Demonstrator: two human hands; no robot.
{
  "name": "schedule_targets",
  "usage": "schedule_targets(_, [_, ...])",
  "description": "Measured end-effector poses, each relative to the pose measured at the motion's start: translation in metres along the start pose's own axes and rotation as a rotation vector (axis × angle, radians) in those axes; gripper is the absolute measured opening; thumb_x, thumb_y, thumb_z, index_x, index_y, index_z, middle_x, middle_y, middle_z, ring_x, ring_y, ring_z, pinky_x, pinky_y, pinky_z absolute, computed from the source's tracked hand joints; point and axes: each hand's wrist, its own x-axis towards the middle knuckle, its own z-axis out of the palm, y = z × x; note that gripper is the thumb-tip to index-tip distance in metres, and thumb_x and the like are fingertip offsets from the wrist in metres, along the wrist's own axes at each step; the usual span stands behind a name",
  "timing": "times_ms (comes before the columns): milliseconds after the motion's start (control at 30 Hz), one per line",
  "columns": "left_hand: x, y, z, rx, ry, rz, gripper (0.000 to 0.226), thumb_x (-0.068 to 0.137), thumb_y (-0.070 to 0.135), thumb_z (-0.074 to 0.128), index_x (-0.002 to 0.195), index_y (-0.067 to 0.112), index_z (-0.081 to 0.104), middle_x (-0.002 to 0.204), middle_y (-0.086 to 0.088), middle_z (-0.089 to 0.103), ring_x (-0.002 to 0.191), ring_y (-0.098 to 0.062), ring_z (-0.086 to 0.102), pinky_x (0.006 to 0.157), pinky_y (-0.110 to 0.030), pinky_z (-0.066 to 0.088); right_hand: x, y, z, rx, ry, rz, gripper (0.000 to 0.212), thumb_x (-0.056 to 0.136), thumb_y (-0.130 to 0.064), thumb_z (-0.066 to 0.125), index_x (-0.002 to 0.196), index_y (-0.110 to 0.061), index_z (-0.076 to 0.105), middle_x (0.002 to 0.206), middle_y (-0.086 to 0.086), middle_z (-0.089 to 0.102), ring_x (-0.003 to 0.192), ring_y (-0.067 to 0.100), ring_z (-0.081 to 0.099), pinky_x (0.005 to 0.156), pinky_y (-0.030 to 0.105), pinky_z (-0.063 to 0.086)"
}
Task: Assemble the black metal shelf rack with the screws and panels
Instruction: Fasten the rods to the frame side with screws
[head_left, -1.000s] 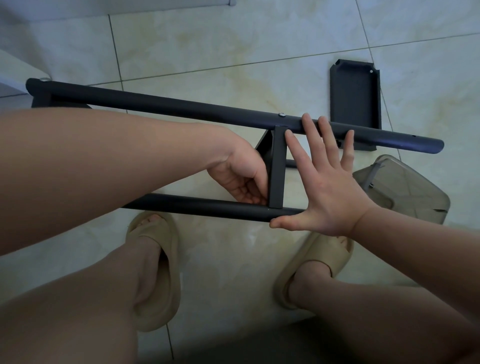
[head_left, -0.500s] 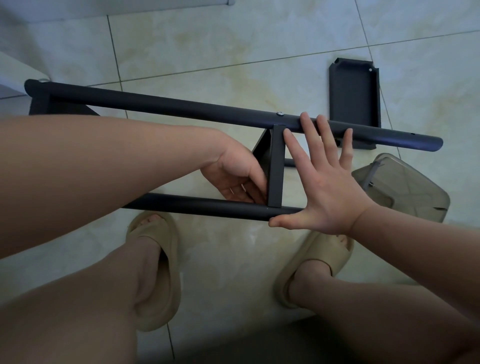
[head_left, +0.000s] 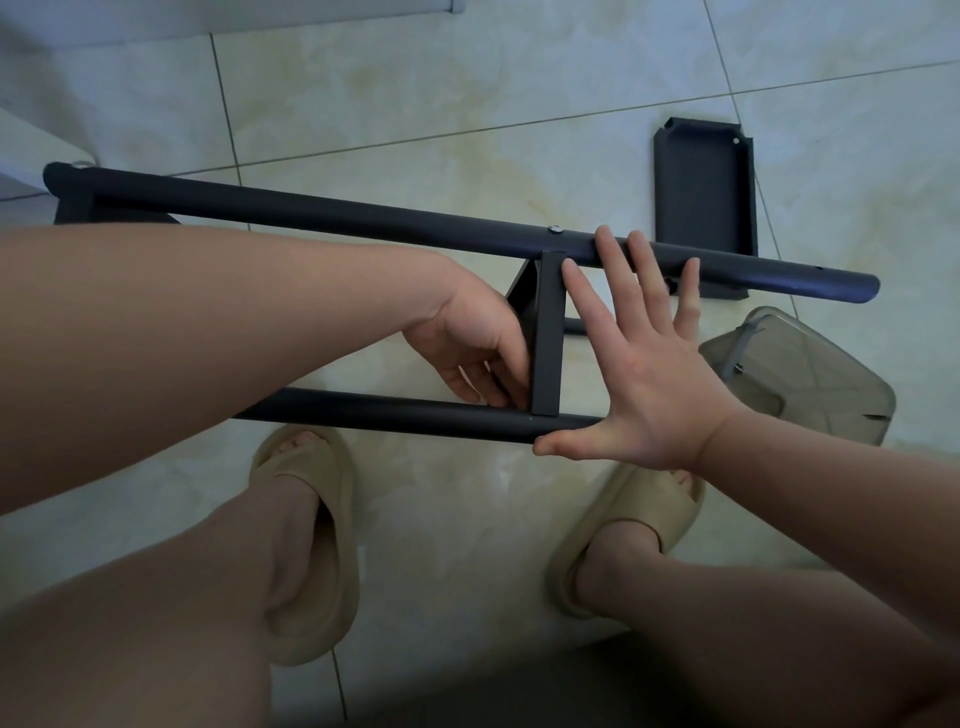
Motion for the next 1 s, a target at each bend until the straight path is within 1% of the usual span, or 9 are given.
schedule_targets(167, [0.0022,-0.002,0.0034,0.005,-0.004,0.008,0.016,0.091,0.012,0.065,0.105,0.015,0.072,0.101,-0.001,0.073,0.084,-0.015,0.068,0.088,-0.031,0.05,0.0002,0.0003,0.0004,-0.002,0.001,-0.002,0.138,0.063,-0.102,0.037,0.164,-0.016,0.003,0.17,0.014,-0.012,0.155,0.038,-0.017,0.116,0.073,-0.01])
schedule_targets(300, [0.0053,-0.0012,0.0029,0.015,0.037,0.026,0.015,0.09,0.007,0.065,0.102,0.015,0.069,0.086,0.003,0.071,0.074,-0.011,0.062,0.075,-0.025,0.05,0.0003,0.0,-0.0002,-0.002,-0.002,0.001,0.138,0.062,-0.102,0.036,0.164,-0.015,0.003,0.17,0.014,-0.013,0.155,0.037,-0.017,0.116,0.073,-0.01])
schedule_targets(367, [0.0043,0.0003,0.0018,0.02,0.039,0.025,0.016,0.09,0.005,0.065,0.101,0.016,0.068,0.083,0.004,0.071,0.074,-0.01,0.062,0.073,-0.024,0.05,0.0,-0.0005,-0.0003,0.0,-0.005,0.002,0.138,0.062,-0.102,0.037,0.164,-0.015,0.004,0.17,0.013,-0.013,0.155,0.037,-0.018,0.116,0.073,-0.01])
schedule_targets(467, [0.0,0.0019,-0.0007,0.028,0.01,0.016,0.022,0.09,0.005,0.065,0.109,0.015,0.067,0.093,0.001,0.072,0.08,-0.012,0.065,0.078,-0.027,0.052,0.0001,-0.0007,-0.0006,0.002,-0.007,0.002,0.138,0.062,-0.102,0.038,0.164,-0.015,0.003,0.17,0.013,-0.013,0.155,0.037,-0.018,0.116,0.073,-0.01])
schedule_targets(567, [-0.0041,0.0023,-0.0009,0.063,-0.035,-0.005,0.029,0.092,0.012,0.065,0.12,0.013,0.067,0.11,-0.005,0.073,0.096,-0.018,0.069,0.093,-0.035,0.053,0.0001,-0.0008,-0.0015,0.003,-0.009,0.001,0.138,0.062,-0.102,0.037,0.164,-0.016,0.002,0.17,0.013,-0.013,0.155,0.037,-0.018,0.116,0.073,-0.01])
schedule_targets(633, [-0.004,0.0016,0.001,0.07,-0.029,-0.01,0.024,0.092,0.015,0.066,0.116,0.014,0.07,0.11,-0.004,0.074,0.098,-0.018,0.07,0.098,-0.037,0.051,0.0,-0.0006,-0.0014,0.002,-0.008,0.0,0.137,0.062,-0.102,0.036,0.164,-0.016,0.002,0.17,0.013,-0.014,0.155,0.037,-0.018,0.116,0.073,-0.01])
schedule_targets(700, [-0.0011,-0.0002,0.0034,0.06,0.001,0.005,0.018,0.092,0.013,0.066,0.108,0.015,0.071,0.102,-0.002,0.075,0.091,-0.016,0.07,0.094,-0.035,0.051,-0.0001,-0.0005,-0.0011,0.0,-0.009,0.001,0.137,0.062,-0.102,0.035,0.164,-0.016,0.002,0.17,0.013,-0.013,0.155,0.037,-0.018,0.116,0.073,-0.01])
schedule_targets(800, [0.0034,-0.0012,0.0043,0.037,0.013,0.021,0.016,0.091,0.009,0.065,0.106,0.014,0.07,0.093,0.0,0.073,0.08,-0.013,0.067,0.086,-0.031,0.051,0.0004,-0.0004,-0.0007,-0.001,-0.01,0.003,0.138,0.062,-0.102,0.036,0.164,-0.015,0.003,0.17,0.013,-0.013,0.155,0.037,-0.018,0.116,0.074,-0.009])
schedule_targets(1000, [0.0026,0.0024,0.0011,0.034,0.036,0.018,0.016,0.091,0.003,0.064,0.101,0.015,0.069,0.087,0.002,0.071,0.075,-0.011,0.064,0.077,-0.025,0.051,0.0002,-0.0005,-0.0006,0.001,-0.007,0.002,0.138,0.062,-0.102,0.036,0.164,-0.015,0.004,0.17,0.014,-0.012,0.155,0.037,-0.017,0.116,0.074,-0.009])
